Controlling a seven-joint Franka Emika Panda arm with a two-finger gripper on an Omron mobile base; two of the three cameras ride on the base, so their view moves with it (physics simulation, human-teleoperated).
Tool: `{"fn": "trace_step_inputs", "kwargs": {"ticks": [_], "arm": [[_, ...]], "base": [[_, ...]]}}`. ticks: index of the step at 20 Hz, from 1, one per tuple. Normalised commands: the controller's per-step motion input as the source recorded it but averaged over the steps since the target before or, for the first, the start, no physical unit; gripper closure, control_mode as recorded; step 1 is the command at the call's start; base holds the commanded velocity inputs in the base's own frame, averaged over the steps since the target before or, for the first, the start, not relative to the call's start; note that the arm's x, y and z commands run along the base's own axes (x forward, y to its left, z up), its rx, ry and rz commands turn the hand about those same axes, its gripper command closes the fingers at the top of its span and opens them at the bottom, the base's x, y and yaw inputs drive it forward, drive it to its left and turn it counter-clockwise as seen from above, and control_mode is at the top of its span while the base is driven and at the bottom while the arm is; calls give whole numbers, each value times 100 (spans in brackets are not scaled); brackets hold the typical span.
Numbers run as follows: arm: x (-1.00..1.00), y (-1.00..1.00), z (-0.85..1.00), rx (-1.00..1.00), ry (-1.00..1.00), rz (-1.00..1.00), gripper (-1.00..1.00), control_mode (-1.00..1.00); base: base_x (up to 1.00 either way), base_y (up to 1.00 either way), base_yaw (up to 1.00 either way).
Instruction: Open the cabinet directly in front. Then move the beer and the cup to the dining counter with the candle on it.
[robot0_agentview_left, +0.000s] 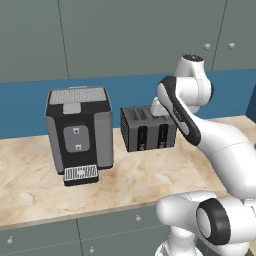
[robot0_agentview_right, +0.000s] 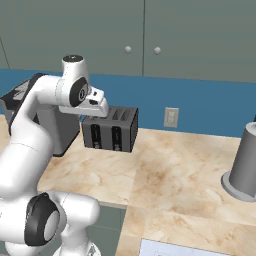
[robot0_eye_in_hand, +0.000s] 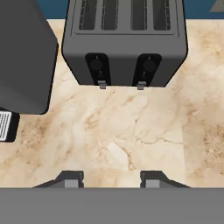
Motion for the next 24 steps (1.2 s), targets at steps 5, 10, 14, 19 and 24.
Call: {"fn": "trace_step_inputs", "kwargs": {"ticks": [5, 10, 14, 19, 24], "arm": [[0, 0, -2, 4, 0, 0, -100, -100], [0, 0, 0, 0, 0, 0, -100, -100], [-70, 0, 41, 1, -41, 5, -100, -100], [-97, -11, 68, 7, -60, 9, -100, -100], [-84, -2, 79, 7, -57, 6, -100, -100]], "base": [[0, 0, 0], [0, 0, 0], [0, 0, 0], [0, 0, 0], [0, 0, 0]]}}
